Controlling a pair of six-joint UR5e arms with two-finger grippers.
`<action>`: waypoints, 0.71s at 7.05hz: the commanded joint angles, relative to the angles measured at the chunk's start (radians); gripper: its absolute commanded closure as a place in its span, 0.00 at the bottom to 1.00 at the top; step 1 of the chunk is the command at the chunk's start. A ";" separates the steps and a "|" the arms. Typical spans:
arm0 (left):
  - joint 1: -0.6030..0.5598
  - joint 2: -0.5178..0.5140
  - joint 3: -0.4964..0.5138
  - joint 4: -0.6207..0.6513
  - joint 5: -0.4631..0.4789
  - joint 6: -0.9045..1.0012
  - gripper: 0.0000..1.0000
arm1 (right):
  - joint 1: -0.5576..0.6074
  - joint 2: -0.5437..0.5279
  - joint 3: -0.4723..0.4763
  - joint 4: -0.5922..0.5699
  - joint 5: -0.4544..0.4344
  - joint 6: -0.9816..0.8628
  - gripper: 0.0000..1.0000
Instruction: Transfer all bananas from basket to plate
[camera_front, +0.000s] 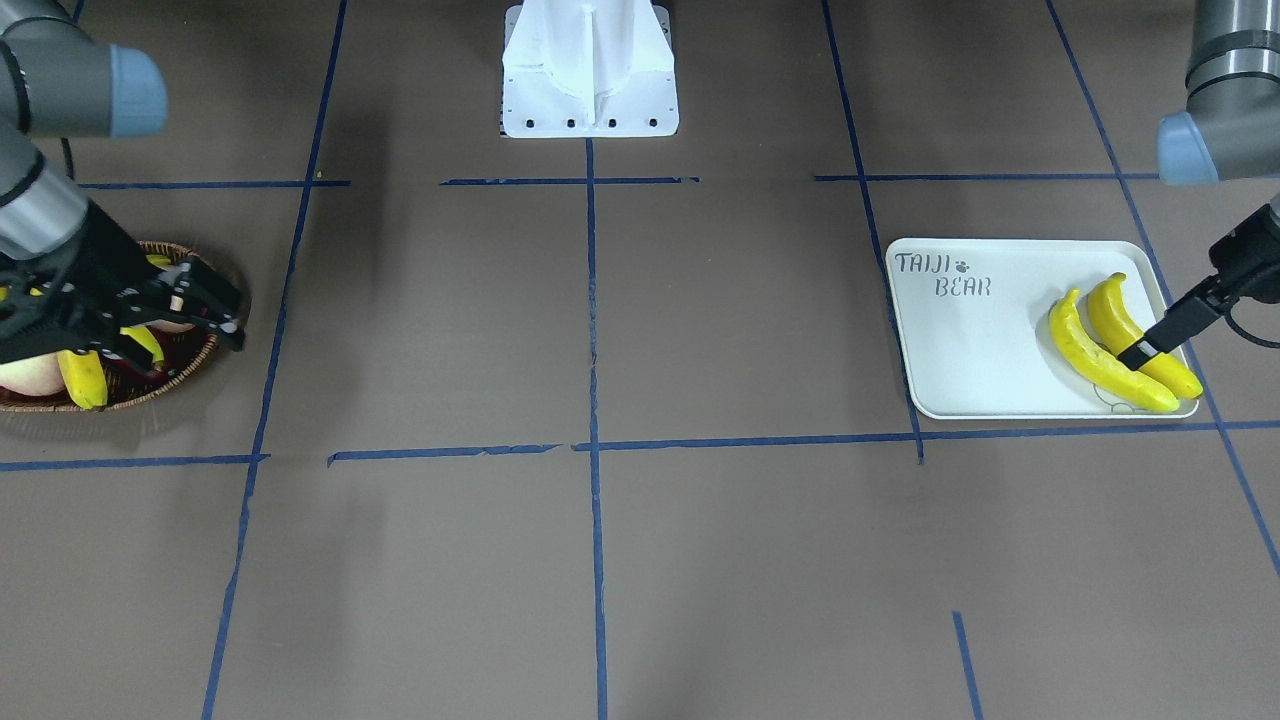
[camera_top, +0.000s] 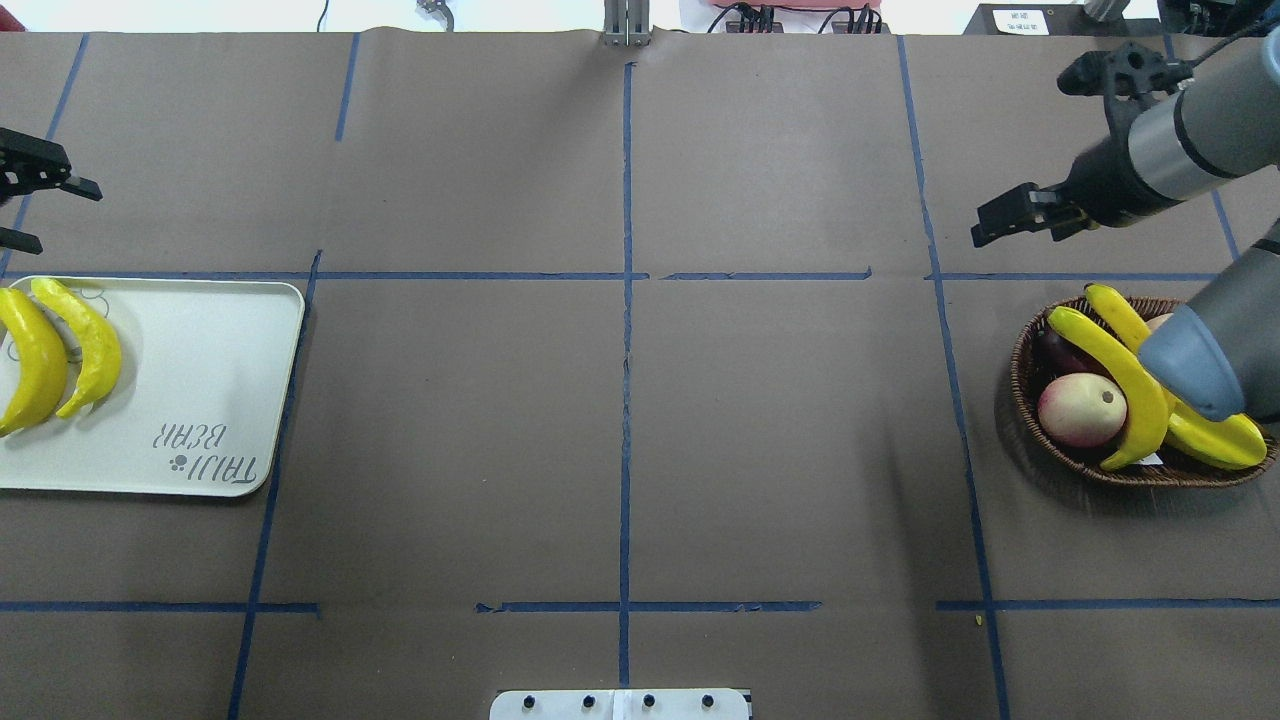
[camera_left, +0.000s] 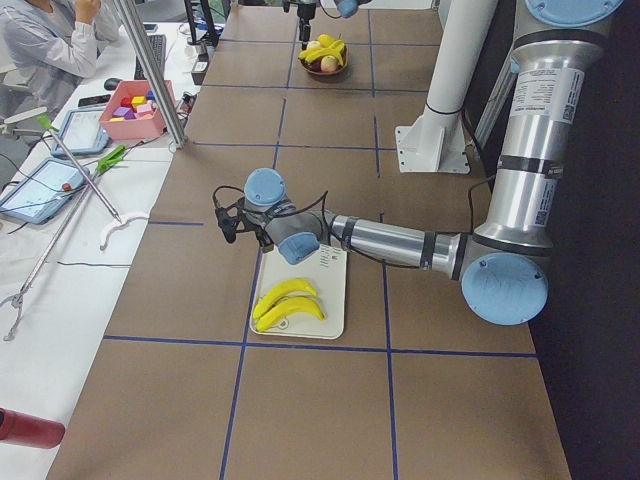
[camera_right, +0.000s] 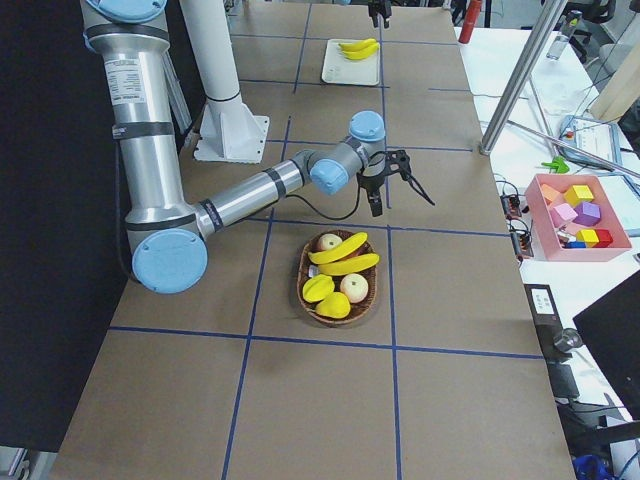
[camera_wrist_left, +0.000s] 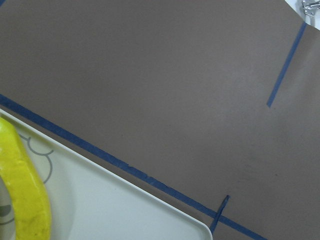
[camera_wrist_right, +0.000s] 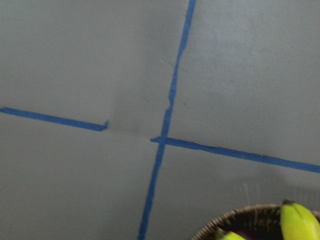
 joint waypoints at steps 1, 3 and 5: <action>0.007 -0.002 -0.004 -0.002 0.000 0.001 0.00 | 0.004 -0.107 0.029 0.026 -0.052 -0.092 0.01; 0.008 -0.002 -0.003 -0.002 0.000 0.000 0.00 | 0.003 -0.246 0.029 0.276 0.081 -0.058 0.02; 0.008 -0.002 -0.001 -0.002 0.000 0.000 0.00 | 0.001 -0.248 0.024 0.360 0.109 0.070 0.08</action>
